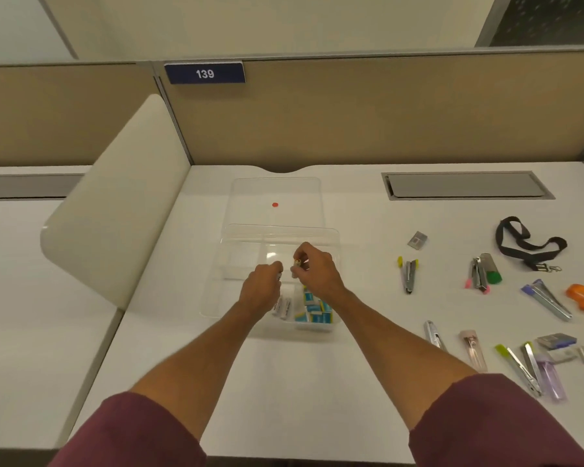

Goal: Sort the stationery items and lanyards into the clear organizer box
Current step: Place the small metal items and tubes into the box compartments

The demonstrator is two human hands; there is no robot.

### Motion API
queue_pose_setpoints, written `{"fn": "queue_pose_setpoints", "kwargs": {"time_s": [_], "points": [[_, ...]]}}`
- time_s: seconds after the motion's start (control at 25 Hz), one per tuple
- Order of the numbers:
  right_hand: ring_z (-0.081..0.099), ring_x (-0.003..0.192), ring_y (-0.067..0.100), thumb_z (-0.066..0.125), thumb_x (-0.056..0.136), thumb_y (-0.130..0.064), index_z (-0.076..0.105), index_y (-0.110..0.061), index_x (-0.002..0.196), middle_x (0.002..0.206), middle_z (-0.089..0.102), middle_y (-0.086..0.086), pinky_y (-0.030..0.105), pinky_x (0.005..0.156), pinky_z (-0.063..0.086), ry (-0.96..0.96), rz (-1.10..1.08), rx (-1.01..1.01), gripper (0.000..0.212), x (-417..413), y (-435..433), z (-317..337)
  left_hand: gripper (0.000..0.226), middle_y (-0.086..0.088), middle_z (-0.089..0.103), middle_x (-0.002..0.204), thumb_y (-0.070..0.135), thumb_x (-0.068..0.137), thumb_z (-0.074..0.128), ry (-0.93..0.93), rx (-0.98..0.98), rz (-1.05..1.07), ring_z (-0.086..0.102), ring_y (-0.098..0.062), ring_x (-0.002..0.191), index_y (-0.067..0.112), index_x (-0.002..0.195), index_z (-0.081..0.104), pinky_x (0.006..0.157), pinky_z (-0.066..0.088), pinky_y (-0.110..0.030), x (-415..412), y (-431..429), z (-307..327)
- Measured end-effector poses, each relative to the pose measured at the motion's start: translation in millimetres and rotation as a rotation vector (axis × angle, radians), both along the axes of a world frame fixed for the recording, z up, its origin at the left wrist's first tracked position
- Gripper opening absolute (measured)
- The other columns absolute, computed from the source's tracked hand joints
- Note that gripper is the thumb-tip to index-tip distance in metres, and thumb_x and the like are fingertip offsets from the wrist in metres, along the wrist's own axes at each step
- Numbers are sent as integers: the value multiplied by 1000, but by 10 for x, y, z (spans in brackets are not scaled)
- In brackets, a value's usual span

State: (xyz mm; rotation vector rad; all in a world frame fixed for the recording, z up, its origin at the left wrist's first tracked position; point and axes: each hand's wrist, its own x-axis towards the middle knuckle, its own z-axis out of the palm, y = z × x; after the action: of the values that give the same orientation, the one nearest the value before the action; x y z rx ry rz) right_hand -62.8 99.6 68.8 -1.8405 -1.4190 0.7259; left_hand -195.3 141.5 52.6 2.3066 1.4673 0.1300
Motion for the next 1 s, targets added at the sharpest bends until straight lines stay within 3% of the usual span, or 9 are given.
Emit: {"fn": "queue_pose_setpoints", "kwargs": {"time_s": [0.12, 0.28, 0.4, 0.6, 1.0], "points": [[64, 81, 25, 68, 84, -14, 58, -9, 97, 87, 71, 12, 35, 75, 51, -79, 49, -50, 18, -140, -5, -66, 19, -17, 65, 105, 5, 89, 55, 30, -80, 10, 63, -32, 92, 6, 108, 60, 76, 52, -38, -114, -15, -102], [54, 99, 26, 72, 82, -20, 61, -10, 95, 94, 71, 8, 38, 84, 47, -247, 101, -159, 20, -244, -22, -150, 24, -17, 57, 117, 2, 90, 54, 75, -160, 24, 62, -31, 101, 7, 114, 58, 81, 50, -34, -174, -22, -224], [50, 105, 25, 75, 80, -25, 65, -12, 96, 99, 69, 7, 37, 88, 45, -339, 142, -222, 24, -297, -1, -185, 30, -17, 53, 124, 5, 94, 50, 60, -146, 22, 59, -31, 107, 8, 122, 55, 84, 49, -32, -209, -28, -265], [46, 113, 27, 70, 84, -32, 71, -14, 103, 113, 57, 9, 37, 93, 42, -534, 170, -307, 26, -375, 52, -239, 31, -18, 62, 115, -2, 91, 43, -9, -76, -6, 63, -31, 98, 6, 118, 57, 80, 53, -37, -226, 48, -228], [46, 123, 26, 58, 93, -20, 51, -11, 130, 130, 51, 13, 35, 100, 43, -303, -66, -157, 39, 49, -291, -45, 31, -8, 56, 126, 17, 94, 51, -15, 11, -168, 54, -24, 115, 13, 125, 51, 92, 47, -37, 152, 12, -51]]}}
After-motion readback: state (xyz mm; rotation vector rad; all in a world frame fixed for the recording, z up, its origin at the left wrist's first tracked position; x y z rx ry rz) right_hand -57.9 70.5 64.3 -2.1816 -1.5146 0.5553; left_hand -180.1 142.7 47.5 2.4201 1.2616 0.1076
